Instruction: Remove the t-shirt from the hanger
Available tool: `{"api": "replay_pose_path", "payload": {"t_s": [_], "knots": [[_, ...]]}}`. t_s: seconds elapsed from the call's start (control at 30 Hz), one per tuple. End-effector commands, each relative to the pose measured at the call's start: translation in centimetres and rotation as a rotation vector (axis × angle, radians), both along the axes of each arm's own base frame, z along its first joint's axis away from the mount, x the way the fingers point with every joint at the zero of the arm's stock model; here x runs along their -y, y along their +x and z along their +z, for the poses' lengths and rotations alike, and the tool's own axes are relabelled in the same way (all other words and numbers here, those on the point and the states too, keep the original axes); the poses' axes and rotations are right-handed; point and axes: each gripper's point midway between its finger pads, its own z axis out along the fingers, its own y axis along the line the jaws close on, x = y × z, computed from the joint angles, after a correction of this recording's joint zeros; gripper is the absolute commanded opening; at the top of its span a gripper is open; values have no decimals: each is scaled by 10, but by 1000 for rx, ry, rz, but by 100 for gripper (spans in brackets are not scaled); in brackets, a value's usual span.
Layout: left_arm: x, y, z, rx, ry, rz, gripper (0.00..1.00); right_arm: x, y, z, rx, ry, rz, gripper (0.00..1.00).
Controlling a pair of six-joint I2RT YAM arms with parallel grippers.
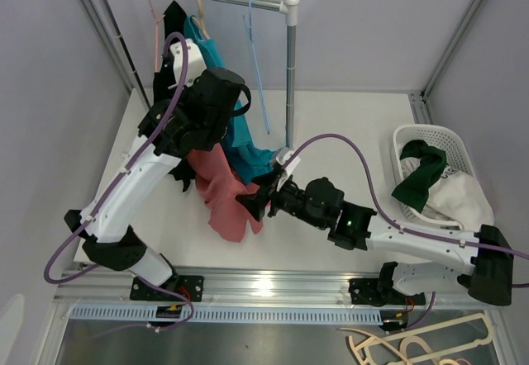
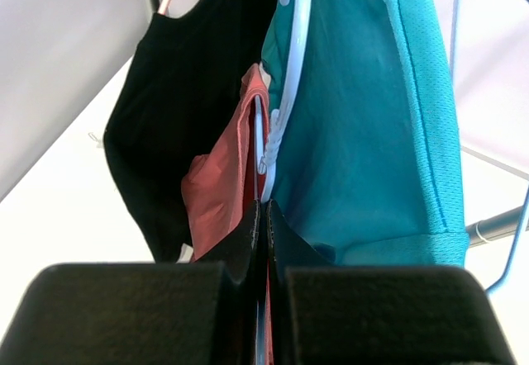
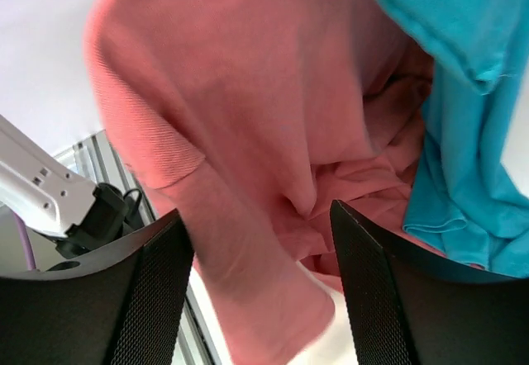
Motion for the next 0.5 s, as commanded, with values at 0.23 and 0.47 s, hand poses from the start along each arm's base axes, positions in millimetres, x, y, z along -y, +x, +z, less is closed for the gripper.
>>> {"api": "replay_pose_path", "payload": {"t_s": [0.23, 0.47], "knots": [[-10, -5, 28, 101, -47, 17, 1, -29, -8, 28, 10, 71, 71, 9], [-19, 10, 29, 109, 2, 46, 1, 5, -35, 38, -22, 42, 64, 0]]}}
